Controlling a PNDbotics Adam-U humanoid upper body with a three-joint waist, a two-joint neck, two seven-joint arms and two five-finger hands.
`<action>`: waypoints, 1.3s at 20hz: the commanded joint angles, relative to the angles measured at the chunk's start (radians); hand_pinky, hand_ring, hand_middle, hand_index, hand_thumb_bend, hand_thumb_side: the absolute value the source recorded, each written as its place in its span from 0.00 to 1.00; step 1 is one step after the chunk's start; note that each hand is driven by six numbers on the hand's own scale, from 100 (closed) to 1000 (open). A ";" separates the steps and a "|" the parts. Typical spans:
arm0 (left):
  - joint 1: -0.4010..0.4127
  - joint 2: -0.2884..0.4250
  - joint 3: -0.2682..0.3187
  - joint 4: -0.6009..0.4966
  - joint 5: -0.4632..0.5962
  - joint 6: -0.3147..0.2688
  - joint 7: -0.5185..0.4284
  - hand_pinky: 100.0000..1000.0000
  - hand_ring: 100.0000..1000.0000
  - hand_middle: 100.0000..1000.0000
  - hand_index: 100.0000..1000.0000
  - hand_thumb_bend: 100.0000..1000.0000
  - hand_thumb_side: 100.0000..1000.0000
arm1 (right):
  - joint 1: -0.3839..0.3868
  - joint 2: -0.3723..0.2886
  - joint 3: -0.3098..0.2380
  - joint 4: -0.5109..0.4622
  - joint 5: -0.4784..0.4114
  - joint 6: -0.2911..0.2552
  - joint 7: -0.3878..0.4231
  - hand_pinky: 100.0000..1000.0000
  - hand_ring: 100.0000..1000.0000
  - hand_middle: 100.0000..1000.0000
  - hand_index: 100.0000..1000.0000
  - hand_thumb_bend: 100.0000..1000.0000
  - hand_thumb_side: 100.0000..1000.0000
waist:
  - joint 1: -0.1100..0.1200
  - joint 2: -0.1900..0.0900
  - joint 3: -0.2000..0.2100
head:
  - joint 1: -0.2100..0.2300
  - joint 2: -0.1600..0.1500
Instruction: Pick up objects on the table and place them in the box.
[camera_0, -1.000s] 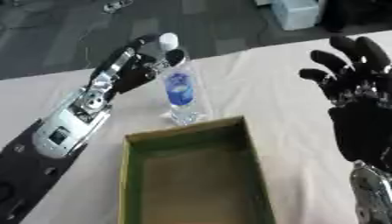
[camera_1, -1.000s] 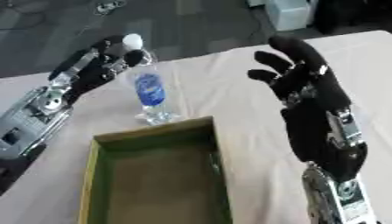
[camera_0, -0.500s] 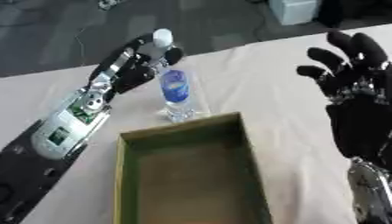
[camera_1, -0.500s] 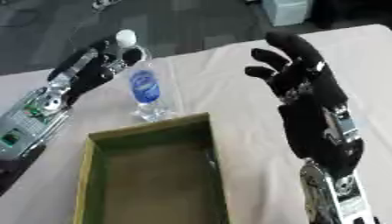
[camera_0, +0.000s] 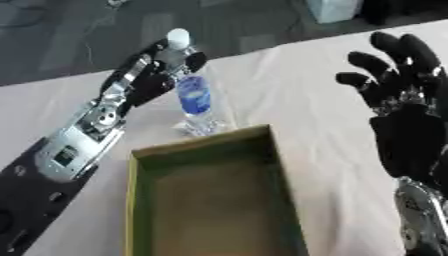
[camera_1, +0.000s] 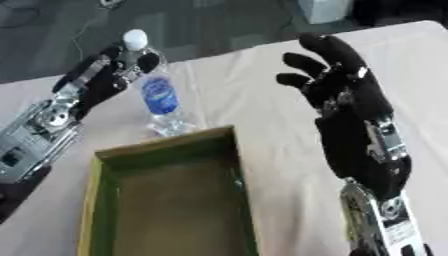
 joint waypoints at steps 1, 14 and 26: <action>-0.008 0.008 0.002 -0.007 0.006 -0.006 0.001 0.91 0.79 1.00 0.99 0.67 0.83 | -0.020 -0.002 0.001 -0.018 -0.003 0.004 0.001 0.80 0.85 0.89 0.93 0.00 0.81 | -0.002 -0.015 0.000 | -0.010 0.000; -0.003 -0.010 0.006 -0.002 0.007 -0.026 0.039 0.90 0.78 1.00 0.99 0.68 0.80 | -0.026 -0.002 0.000 -0.023 -0.003 0.009 0.001 0.80 0.85 0.89 0.93 0.00 0.81 | 0.007 -0.009 -0.008 | -0.018 0.002; 0.008 -0.052 0.007 0.018 0.099 -0.112 0.305 0.66 0.66 1.00 0.92 0.78 0.63 | -0.031 0.001 0.000 -0.026 -0.004 0.010 0.001 0.80 0.85 0.89 0.93 0.00 0.81 | 0.005 -0.002 -0.015 | -0.023 0.007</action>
